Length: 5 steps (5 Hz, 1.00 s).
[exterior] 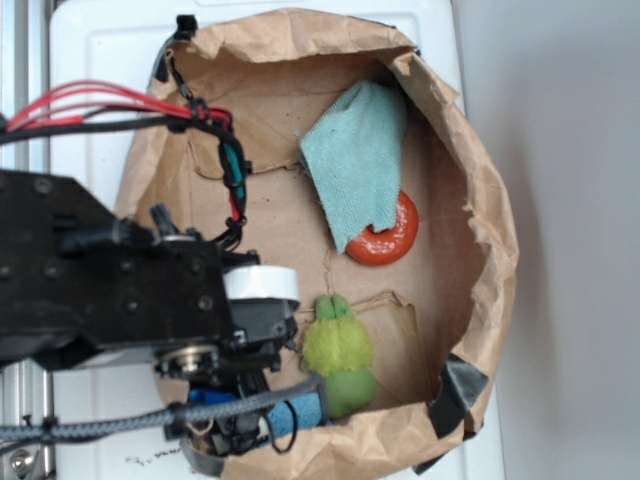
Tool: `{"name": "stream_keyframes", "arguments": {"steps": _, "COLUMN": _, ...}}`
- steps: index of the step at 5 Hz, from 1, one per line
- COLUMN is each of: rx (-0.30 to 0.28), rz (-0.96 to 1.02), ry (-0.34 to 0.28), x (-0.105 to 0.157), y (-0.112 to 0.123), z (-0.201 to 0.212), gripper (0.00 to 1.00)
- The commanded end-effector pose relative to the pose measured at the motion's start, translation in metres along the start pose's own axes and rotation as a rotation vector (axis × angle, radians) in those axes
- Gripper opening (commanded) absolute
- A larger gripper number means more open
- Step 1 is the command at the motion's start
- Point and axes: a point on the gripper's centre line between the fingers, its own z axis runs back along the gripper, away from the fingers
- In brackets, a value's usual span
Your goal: Grab the blue sponge.
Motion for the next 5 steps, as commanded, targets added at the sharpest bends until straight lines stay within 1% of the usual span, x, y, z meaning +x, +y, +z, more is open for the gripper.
{"name": "stream_keyframes", "arguments": {"steps": 1, "rx": -0.047, "rz": 0.009, "ry": -0.009, "x": 0.0441, "y": -0.0136, "z": 0.0125, "gripper": 1.00}}
{"name": "stream_keyframes", "arguments": {"steps": 2, "rx": 0.001, "rz": 0.030, "ry": 0.013, "x": 0.0496, "y": -0.0197, "z": 0.0083, "gripper": 1.00}}
{"name": "stream_keyframes", "arguments": {"steps": 5, "rx": 0.001, "rz": 0.030, "ry": 0.013, "x": 0.0496, "y": -0.0197, "z": 0.0083, "gripper": 1.00}}
